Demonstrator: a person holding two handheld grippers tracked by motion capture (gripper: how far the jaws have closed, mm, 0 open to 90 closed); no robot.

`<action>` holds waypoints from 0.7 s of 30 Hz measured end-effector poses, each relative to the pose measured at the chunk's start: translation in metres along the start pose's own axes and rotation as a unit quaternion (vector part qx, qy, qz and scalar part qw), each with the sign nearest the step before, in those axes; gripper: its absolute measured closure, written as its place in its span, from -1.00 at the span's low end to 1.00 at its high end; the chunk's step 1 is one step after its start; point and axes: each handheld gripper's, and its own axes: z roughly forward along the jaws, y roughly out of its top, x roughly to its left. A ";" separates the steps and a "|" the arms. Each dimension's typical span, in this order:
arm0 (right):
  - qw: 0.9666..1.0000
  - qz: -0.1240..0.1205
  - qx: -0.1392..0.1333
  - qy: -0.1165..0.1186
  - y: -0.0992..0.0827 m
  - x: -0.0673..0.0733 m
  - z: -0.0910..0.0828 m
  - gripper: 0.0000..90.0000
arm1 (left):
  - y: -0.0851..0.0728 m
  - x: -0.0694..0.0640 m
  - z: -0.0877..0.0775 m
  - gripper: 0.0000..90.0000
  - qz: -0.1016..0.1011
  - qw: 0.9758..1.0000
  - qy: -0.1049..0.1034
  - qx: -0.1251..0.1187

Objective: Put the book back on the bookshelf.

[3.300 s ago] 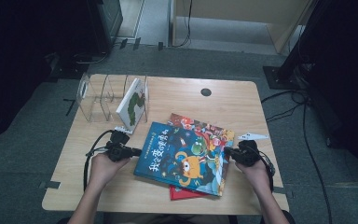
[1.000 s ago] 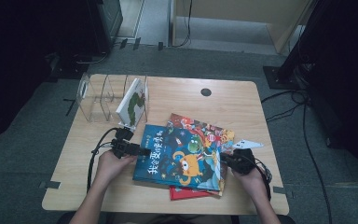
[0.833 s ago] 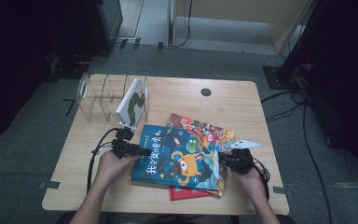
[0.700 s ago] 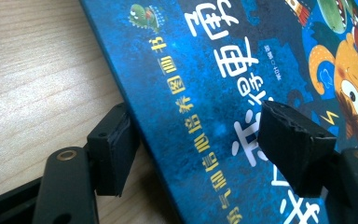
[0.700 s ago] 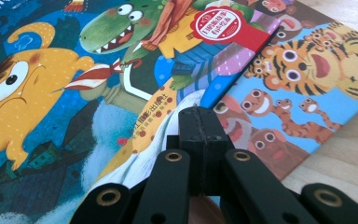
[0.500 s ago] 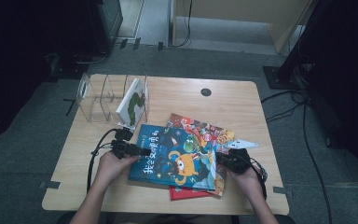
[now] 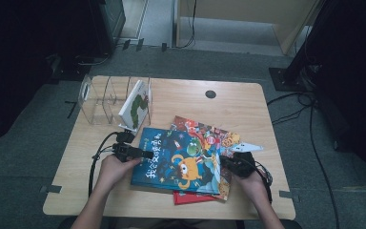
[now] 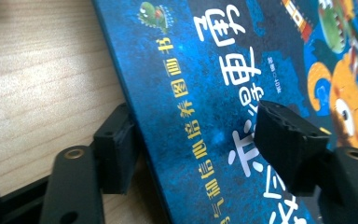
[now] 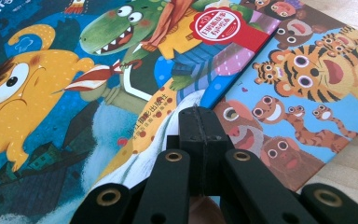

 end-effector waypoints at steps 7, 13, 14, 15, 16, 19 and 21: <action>1.000 -0.001 0.006 -0.004 0.002 0.001 0.000 1.00 | 0.004 0.001 -0.005 -0.12 -0.006 1.000 -0.011 0.006; 1.000 0.008 0.004 0.012 0.002 0.000 0.001 1.00 | 0.015 -0.013 -0.035 0.03 0.008 1.000 -0.012 -0.003; 1.000 0.008 0.004 0.015 0.002 0.002 0.002 1.00 | 0.018 -0.016 -0.040 0.04 0.015 1.000 -0.006 -0.004; 1.000 0.005 0.004 0.017 0.002 0.003 0.003 1.00 | 0.021 -0.020 -0.045 0.06 0.021 1.000 -0.004 -0.002; 1.000 0.002 0.004 0.016 0.003 0.005 0.004 1.00 | 0.024 -0.023 -0.051 0.09 0.023 1.000 -0.008 -0.002; 1.000 0.002 0.005 0.024 0.004 0.005 0.005 1.00 | 0.036 -0.036 -0.068 0.14 0.033 0.999 -0.018 0.004; 0.999 0.002 0.002 0.033 0.004 0.006 0.007 1.00 | 0.045 -0.045 -0.076 0.15 0.043 0.999 -0.021 0.011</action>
